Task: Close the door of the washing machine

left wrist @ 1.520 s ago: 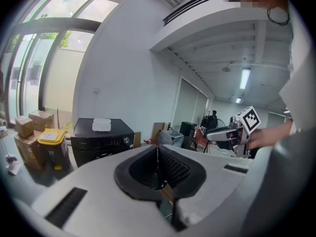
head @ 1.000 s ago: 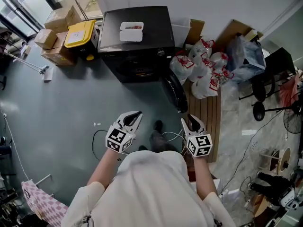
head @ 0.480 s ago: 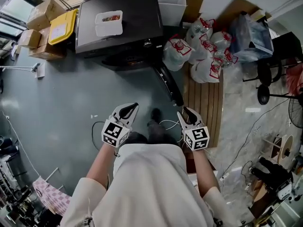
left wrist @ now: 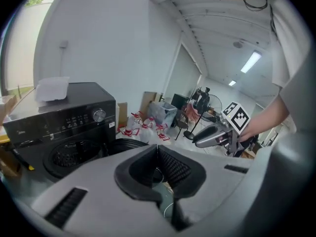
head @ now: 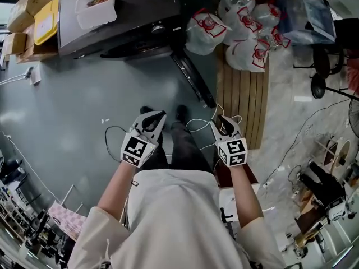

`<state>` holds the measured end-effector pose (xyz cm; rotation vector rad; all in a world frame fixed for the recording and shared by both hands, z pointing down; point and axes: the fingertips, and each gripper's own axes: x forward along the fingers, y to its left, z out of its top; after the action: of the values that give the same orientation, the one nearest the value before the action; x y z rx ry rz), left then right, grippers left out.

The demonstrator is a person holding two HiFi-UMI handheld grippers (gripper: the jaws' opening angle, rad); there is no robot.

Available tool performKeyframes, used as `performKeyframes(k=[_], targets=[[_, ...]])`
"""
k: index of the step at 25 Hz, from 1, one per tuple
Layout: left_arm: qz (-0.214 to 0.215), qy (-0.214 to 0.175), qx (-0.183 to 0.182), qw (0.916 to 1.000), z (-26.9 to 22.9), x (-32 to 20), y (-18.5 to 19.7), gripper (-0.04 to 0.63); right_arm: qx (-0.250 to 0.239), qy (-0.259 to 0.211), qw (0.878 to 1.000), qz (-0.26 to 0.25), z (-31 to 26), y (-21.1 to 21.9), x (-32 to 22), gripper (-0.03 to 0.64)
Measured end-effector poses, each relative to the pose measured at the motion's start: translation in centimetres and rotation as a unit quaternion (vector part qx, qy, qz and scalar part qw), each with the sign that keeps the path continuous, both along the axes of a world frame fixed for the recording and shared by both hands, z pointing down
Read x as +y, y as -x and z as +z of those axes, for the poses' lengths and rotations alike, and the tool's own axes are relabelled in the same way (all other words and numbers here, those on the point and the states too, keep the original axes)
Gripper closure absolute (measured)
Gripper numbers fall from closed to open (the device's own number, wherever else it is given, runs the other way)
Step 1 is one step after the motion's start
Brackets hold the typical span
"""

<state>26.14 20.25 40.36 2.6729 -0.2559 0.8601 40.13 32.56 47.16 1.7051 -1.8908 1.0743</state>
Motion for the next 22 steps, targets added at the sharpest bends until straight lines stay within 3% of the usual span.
performKeyframes(k=[11,22], targets=[[0.053,0.022,-0.027,0.9980,11.0,1.1,-2.4,0.583,0.015,0.077,0.997,0.004,12.5,-2.0,1.2,0.463],[0.066,0.042,-0.040,0.9961,19.4,1.9,-2.2,0.583,0.052,0.153,0.987,-0.018,23.1,-3.3,1.4,0.463]])
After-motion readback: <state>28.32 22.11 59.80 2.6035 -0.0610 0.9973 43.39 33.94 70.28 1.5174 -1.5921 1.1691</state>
